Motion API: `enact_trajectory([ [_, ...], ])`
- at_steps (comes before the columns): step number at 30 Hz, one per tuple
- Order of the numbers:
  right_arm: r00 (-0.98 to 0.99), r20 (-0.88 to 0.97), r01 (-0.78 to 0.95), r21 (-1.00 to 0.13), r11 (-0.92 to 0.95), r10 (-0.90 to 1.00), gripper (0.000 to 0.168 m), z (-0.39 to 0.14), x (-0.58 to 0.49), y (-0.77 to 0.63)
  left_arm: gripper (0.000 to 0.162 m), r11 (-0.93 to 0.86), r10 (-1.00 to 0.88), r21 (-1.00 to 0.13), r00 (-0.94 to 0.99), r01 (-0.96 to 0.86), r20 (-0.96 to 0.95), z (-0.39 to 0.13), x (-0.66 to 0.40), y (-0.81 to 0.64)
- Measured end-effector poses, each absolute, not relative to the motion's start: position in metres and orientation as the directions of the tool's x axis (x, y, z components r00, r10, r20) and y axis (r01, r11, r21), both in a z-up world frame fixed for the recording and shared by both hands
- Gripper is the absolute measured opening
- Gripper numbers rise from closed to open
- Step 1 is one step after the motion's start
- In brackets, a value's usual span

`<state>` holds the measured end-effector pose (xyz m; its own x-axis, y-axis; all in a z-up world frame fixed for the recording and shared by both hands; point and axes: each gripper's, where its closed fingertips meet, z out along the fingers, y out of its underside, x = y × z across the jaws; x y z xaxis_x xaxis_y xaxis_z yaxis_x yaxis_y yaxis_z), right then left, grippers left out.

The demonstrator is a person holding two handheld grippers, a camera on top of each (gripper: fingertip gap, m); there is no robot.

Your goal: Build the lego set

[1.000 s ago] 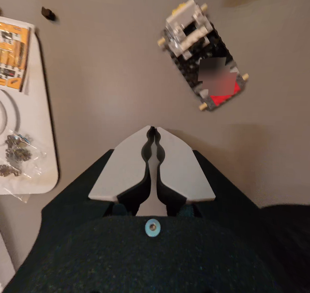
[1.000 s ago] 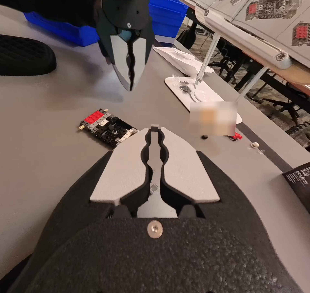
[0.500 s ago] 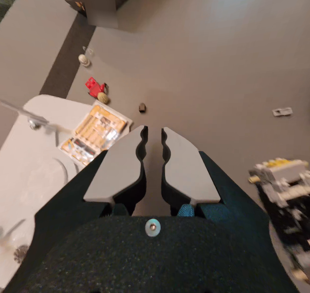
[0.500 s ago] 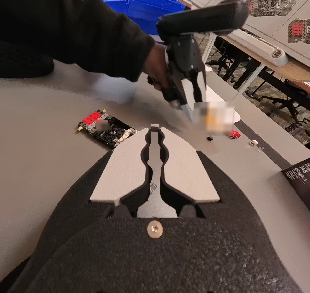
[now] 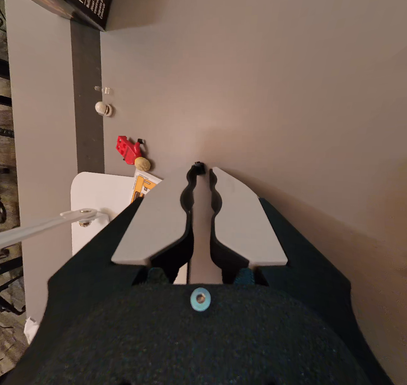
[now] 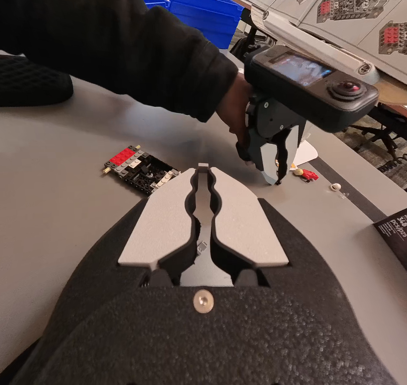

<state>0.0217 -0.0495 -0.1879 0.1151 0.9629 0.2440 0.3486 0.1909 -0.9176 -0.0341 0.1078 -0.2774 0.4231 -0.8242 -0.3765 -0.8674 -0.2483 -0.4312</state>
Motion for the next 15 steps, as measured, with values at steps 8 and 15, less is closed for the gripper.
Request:
enact_trajectory([
  [8, 0.113, 0.240, 0.347, -0.919, 0.188, 0.964, 0.007, -0.188, 0.022, -0.050, 0.015, -0.295, -0.840, -0.411, 0.439, -0.863, -0.320, -0.278, -0.036, 0.113],
  [15, 0.113, 0.237, 0.344, -0.920, 0.186, 0.965, 0.007, -0.187, 0.022, -0.050, 0.010, -0.340, -0.834, -0.417, 0.475, -0.843, -0.279, -0.279, -0.039, 0.120],
])
